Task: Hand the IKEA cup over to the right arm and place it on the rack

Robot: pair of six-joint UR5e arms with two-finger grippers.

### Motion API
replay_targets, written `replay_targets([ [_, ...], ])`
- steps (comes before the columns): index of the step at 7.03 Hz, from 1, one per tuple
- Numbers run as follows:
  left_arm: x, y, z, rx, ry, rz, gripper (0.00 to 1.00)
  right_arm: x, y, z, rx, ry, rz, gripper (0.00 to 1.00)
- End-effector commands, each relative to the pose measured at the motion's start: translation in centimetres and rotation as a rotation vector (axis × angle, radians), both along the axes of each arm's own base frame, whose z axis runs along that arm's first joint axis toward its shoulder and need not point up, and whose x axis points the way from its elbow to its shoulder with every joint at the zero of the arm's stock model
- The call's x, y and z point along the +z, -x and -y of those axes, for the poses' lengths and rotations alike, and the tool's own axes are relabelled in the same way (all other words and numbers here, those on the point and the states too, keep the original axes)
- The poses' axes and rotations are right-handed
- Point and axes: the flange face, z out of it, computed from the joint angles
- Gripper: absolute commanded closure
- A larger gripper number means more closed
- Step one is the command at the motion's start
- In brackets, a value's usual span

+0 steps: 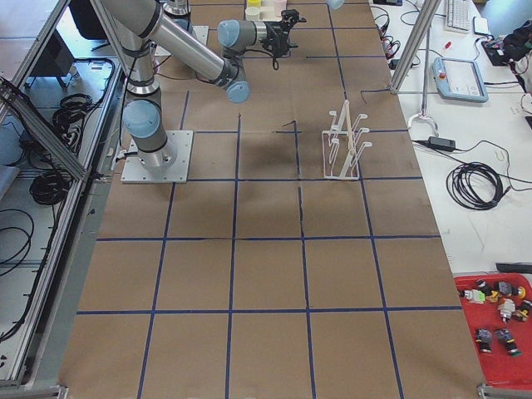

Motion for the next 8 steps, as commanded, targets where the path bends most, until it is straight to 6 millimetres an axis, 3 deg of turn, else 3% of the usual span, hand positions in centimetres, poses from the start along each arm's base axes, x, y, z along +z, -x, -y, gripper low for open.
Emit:
replay_targets([
  [1,-3.0,4.4,-3.3,-0.066,0.142,-0.014,0.99,-0.4,0.2,-0.1,-0.032,0.013,0.076,0.0],
  [4,-4.5,5.4,-6.0,-0.097,0.203,-0.096,0.97,-0.5,0.0,-0.1,-0.022,0.004,0.071,0.0],
  [8,-4.6,6.5,-8.0,-0.131,0.188,-0.111,0.96,0.1,-3.2,-0.7,0.037,-0.023,0.074,0.01],
])
